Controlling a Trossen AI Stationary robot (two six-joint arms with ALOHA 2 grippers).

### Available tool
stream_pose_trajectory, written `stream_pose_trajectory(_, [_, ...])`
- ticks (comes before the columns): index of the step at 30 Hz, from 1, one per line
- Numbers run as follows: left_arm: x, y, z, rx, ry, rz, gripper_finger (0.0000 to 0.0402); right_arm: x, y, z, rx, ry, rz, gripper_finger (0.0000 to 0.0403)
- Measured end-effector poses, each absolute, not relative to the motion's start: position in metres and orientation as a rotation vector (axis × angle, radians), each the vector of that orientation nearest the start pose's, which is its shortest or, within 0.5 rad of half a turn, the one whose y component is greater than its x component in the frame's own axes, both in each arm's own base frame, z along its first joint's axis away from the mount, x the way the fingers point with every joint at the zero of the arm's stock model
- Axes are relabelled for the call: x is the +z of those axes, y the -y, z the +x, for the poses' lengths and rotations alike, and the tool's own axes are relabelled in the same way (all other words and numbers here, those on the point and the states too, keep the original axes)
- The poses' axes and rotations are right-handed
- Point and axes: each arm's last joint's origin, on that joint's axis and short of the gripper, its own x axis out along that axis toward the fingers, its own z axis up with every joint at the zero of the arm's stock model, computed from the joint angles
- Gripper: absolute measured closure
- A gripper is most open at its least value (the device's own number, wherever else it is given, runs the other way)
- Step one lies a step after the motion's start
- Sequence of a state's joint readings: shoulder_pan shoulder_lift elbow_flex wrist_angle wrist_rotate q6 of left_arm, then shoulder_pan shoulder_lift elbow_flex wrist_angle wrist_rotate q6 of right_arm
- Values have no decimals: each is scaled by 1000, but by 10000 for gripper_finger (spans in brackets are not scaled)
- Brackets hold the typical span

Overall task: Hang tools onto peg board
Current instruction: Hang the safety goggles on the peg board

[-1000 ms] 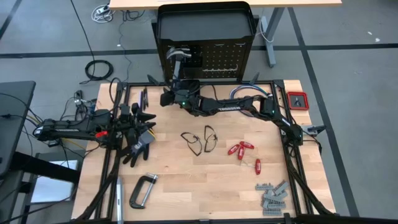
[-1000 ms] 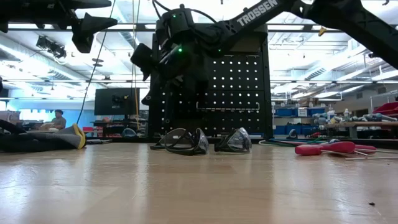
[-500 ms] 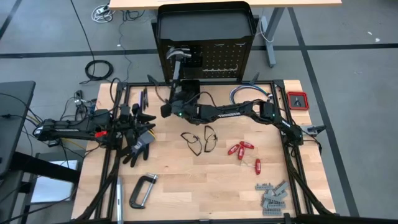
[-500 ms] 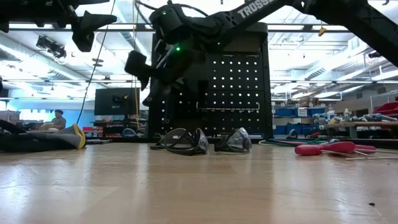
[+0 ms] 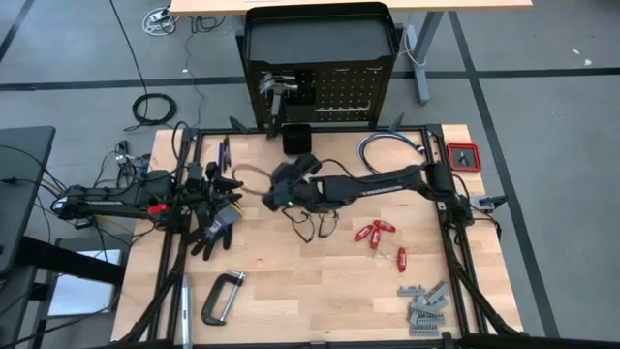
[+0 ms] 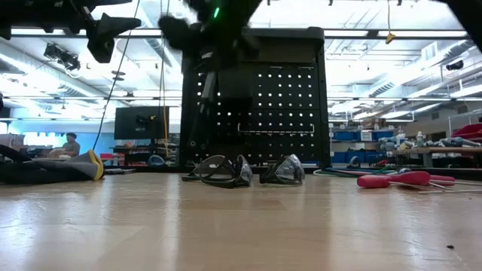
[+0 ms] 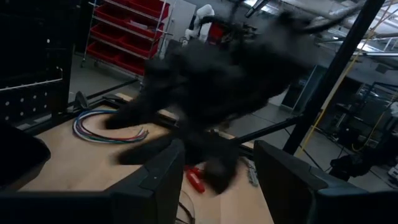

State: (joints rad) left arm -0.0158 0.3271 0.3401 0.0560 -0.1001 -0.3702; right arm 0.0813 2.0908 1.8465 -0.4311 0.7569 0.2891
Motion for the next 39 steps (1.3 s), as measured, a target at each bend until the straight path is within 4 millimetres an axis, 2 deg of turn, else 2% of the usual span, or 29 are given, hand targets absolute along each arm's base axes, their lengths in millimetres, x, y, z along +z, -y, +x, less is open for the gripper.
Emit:
stream_pose_trajectory(3, [258, -1, 111, 71, 80, -373, 204, 288, -47, 456, -566, -632, -69, 167])
stream_pose_trajectory(6, [258, -1, 111, 72, 79, -369, 204, 289, -75, 440, -511, -711, -66, 169])
stream_pose_trajectory(11, [256, -1, 115, 78, 55, -347, 204, 270, -109, 417, -619, -831, 55, 176])
stream_pose_trajectory(14, [252, -1, 121, 89, 23, -344, 204, 252, -118, 402, -758, -866, 187, 180])
stream_pose_trajectory(17, [248, -1, 128, 111, -17, -338, 204, 236, -114, 387, -934, -899, 312, 182])
stream_pose_trajectory(21, [243, -2, 140, 128, -51, -334, 204, 214, -95, 378, -1115, -967, 542, 177])
stream_pose_trajectory(26, [237, -1, 151, 134, -87, -340, 204, 188, -70, 386, -1101, -1072, 803, 163])
stream_pose_trajectory(29, [235, -1, 154, 137, -101, -340, 204, 175, -60, 388, -1084, -1084, 862, 161])
stream_pose_trajectory(39, [235, -1, 154, 137, -100, -334, 204, 159, -47, 381, -1166, -1079, 899, 174])
